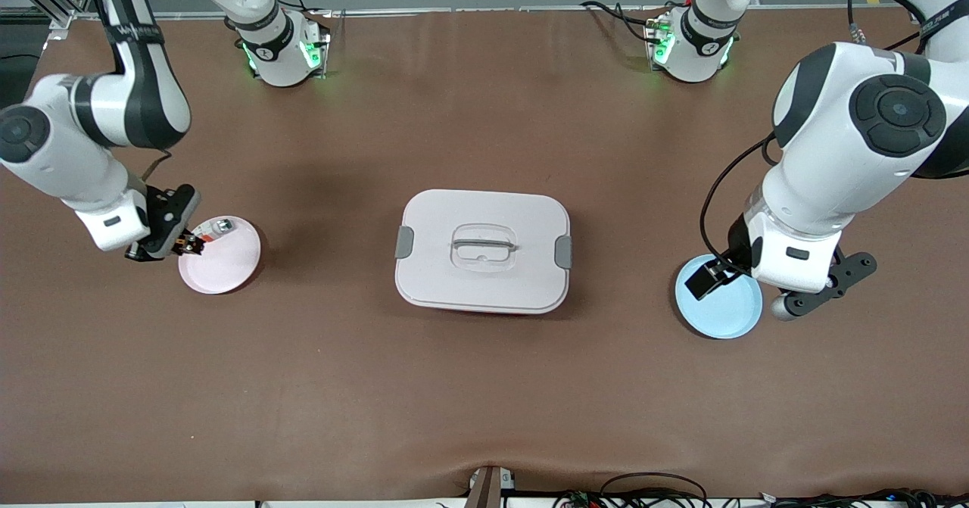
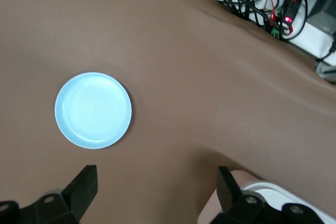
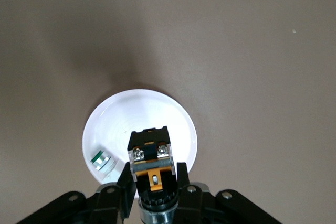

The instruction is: Transfer orange switch to right arm and place

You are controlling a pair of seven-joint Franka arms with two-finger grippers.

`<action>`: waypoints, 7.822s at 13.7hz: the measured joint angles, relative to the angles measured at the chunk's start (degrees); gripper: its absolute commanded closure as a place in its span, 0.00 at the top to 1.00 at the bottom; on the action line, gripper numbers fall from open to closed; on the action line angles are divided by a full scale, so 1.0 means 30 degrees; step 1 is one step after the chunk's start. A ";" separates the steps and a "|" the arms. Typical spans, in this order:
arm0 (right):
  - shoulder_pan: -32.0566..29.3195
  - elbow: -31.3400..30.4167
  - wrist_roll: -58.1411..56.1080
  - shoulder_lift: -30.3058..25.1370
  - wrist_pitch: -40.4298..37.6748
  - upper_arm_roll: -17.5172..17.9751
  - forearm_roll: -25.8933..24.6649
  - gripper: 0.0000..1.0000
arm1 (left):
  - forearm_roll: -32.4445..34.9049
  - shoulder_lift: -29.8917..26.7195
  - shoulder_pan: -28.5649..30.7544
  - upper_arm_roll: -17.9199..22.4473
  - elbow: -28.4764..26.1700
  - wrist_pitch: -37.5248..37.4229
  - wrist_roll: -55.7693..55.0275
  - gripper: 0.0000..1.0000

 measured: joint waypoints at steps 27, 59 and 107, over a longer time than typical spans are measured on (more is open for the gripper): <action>-0.1079 -0.1913 -0.1446 0.4246 0.5488 0.0021 -0.1471 0.00 | -0.0694 -0.6657 0.0443 0.4606 -0.1763 -0.7552 1.3086 1.00; -0.0943 -0.0654 0.1334 0.2675 0.2063 0.0367 -0.1473 1.00 | -0.2162 -0.8088 0.0621 0.4955 -0.4404 -0.5732 1.3708 1.00; 0.2523 1.5275 2.4810 0.0475 -1.4582 -0.2490 0.2070 1.00 | -0.2589 -0.8562 0.0745 0.4925 -0.4129 -0.5689 1.3709 1.00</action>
